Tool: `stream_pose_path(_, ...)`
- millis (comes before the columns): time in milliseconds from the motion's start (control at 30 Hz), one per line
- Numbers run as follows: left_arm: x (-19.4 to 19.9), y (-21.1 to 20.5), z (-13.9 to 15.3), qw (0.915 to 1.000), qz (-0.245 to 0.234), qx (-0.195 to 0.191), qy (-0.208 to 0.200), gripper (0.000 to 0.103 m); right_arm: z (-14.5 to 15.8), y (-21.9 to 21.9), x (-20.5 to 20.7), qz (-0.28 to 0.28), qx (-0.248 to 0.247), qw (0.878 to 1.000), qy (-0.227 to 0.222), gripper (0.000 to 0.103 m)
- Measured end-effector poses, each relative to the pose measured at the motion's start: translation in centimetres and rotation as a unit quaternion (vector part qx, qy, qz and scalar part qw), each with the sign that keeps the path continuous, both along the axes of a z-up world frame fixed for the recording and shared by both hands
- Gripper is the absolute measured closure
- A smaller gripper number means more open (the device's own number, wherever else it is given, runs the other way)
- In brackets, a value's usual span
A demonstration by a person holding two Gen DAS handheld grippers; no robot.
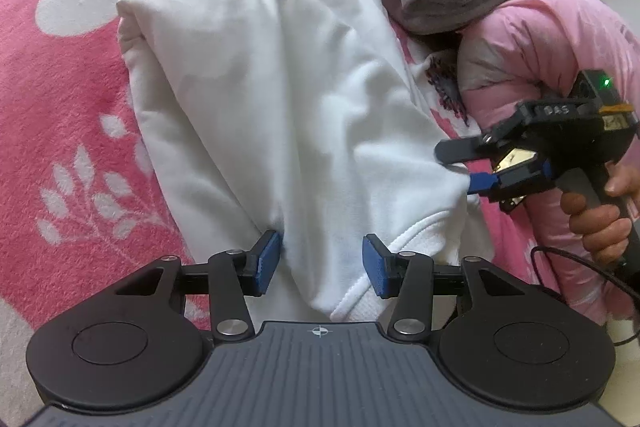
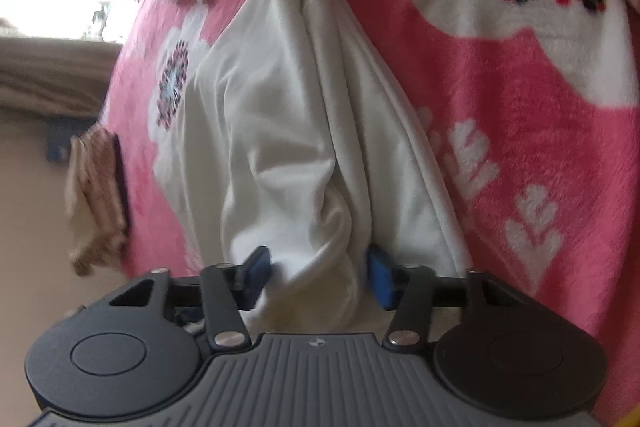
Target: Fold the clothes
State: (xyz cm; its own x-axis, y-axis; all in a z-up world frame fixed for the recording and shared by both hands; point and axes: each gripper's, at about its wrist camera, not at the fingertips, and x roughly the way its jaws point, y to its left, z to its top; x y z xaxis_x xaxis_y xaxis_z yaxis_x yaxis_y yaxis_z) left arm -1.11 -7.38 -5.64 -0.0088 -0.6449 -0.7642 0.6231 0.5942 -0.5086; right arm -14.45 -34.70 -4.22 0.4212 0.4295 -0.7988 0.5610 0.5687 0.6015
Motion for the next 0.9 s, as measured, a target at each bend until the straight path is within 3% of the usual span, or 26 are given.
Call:
stream_pose_path(67, 0.0, 0.2, 0.1, 1.0, 0.002, -0.004, 0.001, 0.057, 0.4, 0.3, -0.1, 0.008, -0.025, 1.0, 0.002, 0.081)
stream_pose_path(167, 0.5, 0.8, 0.3, 0.9997, 0.015, -0.016, 0.015, 0.057, 0.8, 0.2, -0.7, 0.0, -0.034, 0.999, -0.005, 0.089)
stream_pose_path(333, 1.2, 2.1, 0.5, 0.9982, 0.046, -0.029, 0.025, 0.057, 1.2, -0.6, -1.8, -0.017, -0.022, 0.999, -0.019, 0.089)
stream_pose_path(400, 1.6, 2.6, 0.2, 0.9973, 0.056, -0.027, 0.04, 0.057, 0.8, -0.8, -1.7, -0.02, -0.002, 1.0, -0.014, 0.084)
stream_pose_path(467, 1.6, 2.3, -0.4, 0.9976, 0.054, -0.005, 0.043, 0.058, 0.3, -0.6, -1.3, -0.015, 0.011, 1.0, -0.008, 0.066)
stream_pose_path(500, 1.4, 2.0, -0.6, 0.9981, 0.049, 0.007, 0.037, 0.058, 0.2, -0.4, -1.1, -0.011, 0.015, 1.0, -0.006, 0.063)
stream_pose_path(600, 0.6, 1.1, -0.4, 0.999, 0.038, 0.017, 0.015, 0.06, 0.3, 0.3, -0.5, 0.003, -0.004, 1.0, -0.008, 0.067)
stream_pose_path(667, 0.1, 0.6, 0.0, 0.9992, 0.038, 0.014, -0.001, 0.072, 0.8, 0.7, -0.4, 0.014, -0.021, 1.0, -0.014, 0.091)
stream_pose_path(767, -0.3, 0.4, 0.5, 0.9988, 0.04, 0.015, -0.022, 0.093, 1.7, 1.2, -0.5, 0.032, -0.046, 0.998, -0.027, 0.095)
stream_pose_path(900, -0.5, 0.8, 1.3, 0.999, 0.039, 0.002, -0.02, 0.099, 3.2, 1.1, -1.0, 0.052, -0.051, 0.996, -0.042, 0.095)
